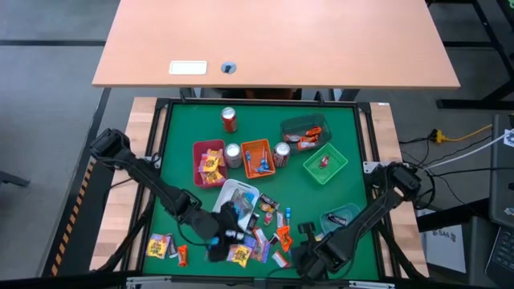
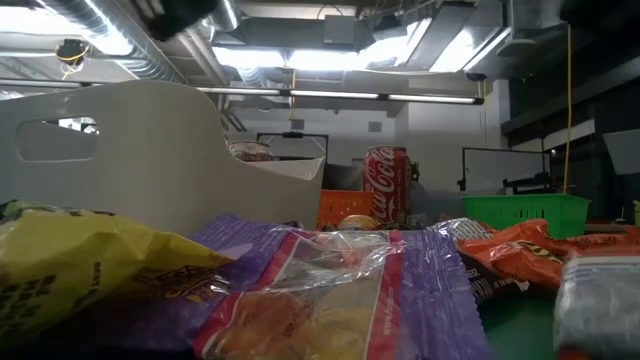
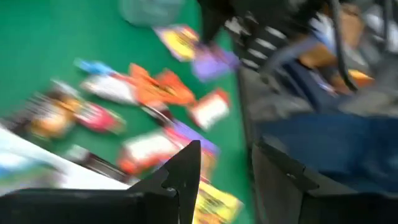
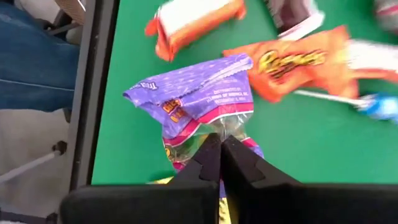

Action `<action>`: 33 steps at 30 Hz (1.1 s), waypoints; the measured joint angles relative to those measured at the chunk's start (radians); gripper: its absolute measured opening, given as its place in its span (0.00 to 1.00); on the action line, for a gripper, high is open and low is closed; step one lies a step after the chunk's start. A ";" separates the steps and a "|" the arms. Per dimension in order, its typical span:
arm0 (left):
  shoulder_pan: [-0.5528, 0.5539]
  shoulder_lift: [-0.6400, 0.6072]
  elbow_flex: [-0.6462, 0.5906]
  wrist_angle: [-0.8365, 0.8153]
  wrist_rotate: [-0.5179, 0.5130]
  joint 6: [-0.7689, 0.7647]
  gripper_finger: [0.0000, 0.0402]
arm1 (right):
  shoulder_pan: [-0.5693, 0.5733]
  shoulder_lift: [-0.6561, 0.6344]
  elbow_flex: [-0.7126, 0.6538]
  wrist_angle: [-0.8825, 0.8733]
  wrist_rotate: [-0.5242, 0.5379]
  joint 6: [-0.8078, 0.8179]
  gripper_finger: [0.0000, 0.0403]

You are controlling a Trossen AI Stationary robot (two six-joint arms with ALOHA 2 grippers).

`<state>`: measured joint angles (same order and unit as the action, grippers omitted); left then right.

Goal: Sort candy
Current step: Put the gummy candy into the white bin

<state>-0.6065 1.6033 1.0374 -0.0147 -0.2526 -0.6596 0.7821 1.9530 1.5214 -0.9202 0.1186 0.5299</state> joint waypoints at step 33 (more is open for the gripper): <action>-0.320 0.014 0.000 -0.195 0.030 -0.649 0.28 | -0.481 0.016 0.145 0.426 -0.106 -0.480 0.11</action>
<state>-0.9266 1.6170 1.0374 -0.2092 -0.2229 -1.3086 0.3007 1.9686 1.6661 -0.4945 0.0128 0.0495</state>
